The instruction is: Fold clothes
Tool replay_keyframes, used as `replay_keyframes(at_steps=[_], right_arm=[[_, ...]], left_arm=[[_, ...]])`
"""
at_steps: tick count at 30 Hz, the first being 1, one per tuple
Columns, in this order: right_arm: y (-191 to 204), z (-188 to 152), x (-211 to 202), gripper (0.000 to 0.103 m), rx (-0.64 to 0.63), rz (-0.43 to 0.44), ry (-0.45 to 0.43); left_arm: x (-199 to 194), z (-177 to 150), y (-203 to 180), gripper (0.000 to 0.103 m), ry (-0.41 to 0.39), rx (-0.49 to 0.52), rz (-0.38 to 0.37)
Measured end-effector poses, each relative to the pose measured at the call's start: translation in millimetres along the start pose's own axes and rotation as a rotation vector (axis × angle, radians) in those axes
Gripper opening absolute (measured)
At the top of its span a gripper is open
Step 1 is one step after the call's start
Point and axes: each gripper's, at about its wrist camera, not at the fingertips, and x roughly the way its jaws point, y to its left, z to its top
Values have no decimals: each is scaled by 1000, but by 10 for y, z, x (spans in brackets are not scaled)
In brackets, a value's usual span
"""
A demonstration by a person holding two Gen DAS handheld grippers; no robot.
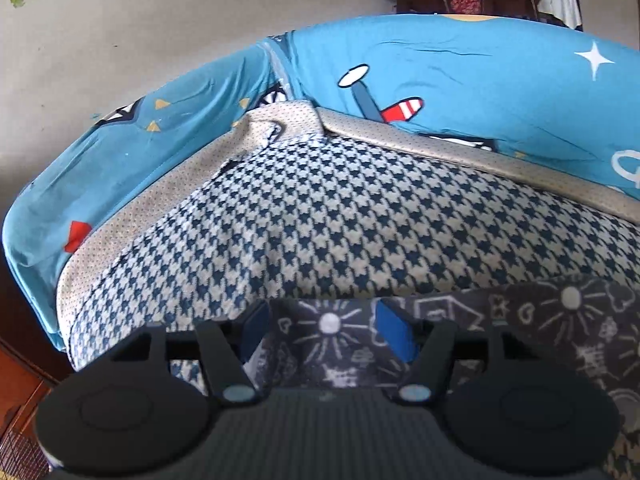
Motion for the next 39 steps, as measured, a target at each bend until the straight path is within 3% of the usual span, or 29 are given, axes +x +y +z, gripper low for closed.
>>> replay_keyframes(at_steps=[12,17,19,24,28,35,39], right_arm=[[8,-6,-10,103,0,-5,2],[7,-8,-11,103,0,-5,3],[7,-9,-11,103,0,-5,3],[7,-11,-11,103,0,-5,4],[14,-3,-12,103,-2,-8,5],[12,4,-34,103,-2,-10,8],[19,-14,-119,103,-2,-10,7]], left_arm=[[-248,-200,-789,69,-7,185,-194],[-163,-282,-1019,73,40,253,-209],[-95,-322,-1090,75,58,280,-178],[-70,-391,-1177,87,12,340,-107],[-122,-407,-1166,86,-7,342,-85],[-523,-527,-1048,87,-57,364,-200],[-719,-707,-978,88,-45,382,-262]])
